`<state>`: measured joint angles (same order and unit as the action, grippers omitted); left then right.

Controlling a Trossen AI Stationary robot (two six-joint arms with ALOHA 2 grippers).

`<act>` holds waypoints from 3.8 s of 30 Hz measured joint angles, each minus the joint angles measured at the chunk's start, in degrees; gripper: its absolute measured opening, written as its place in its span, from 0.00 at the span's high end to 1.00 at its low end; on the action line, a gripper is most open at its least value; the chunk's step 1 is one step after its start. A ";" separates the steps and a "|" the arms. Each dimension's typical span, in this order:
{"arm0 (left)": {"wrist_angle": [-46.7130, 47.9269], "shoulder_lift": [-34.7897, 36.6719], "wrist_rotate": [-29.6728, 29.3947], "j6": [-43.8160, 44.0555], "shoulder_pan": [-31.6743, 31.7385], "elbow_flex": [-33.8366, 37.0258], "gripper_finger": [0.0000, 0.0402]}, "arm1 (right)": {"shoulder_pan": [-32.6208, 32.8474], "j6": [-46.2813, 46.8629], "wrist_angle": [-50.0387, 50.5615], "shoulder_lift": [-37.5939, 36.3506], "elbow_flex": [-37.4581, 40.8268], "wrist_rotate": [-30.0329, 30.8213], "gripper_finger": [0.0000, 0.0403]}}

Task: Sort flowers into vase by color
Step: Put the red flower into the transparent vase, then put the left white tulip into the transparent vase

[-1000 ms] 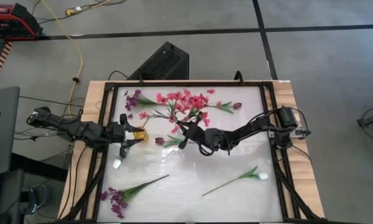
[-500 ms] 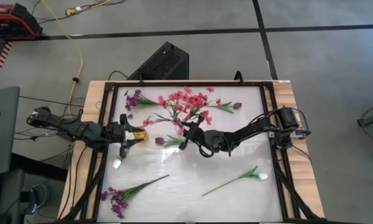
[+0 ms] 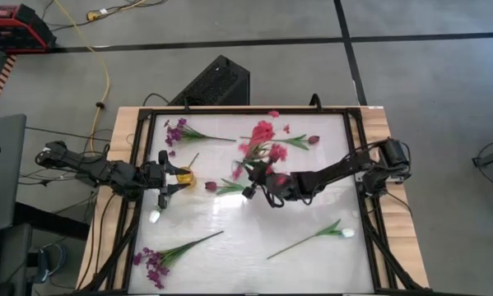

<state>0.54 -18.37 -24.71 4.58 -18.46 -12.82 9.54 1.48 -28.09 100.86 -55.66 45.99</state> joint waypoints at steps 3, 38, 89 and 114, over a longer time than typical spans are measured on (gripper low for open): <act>-0.02 0.02 0.00 0.22 0.00 0.00 0.55 | -0.04 0.54 1.07 -1.20 0.00 -1.12 0.74; -0.04 0.00 0.17 0.61 0.02 0.00 0.55 | -3.09 27.19 44.73 -13.57 -3.96 -23.62 0.75; 1.27 0.00 -0.04 0.03 0.00 -0.01 0.55 | -6.60 10.64 52.01 -5.00 -20.35 -41.81 0.95; -0.15 -5.10 3.96 13.31 -1.42 -0.02 0.55 | 9.59 19.65 55.47 -10.18 -6.43 -38.44 0.95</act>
<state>0.39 -23.47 -20.75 17.89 -19.88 -12.84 19.13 21.13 27.38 90.67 -62.09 7.55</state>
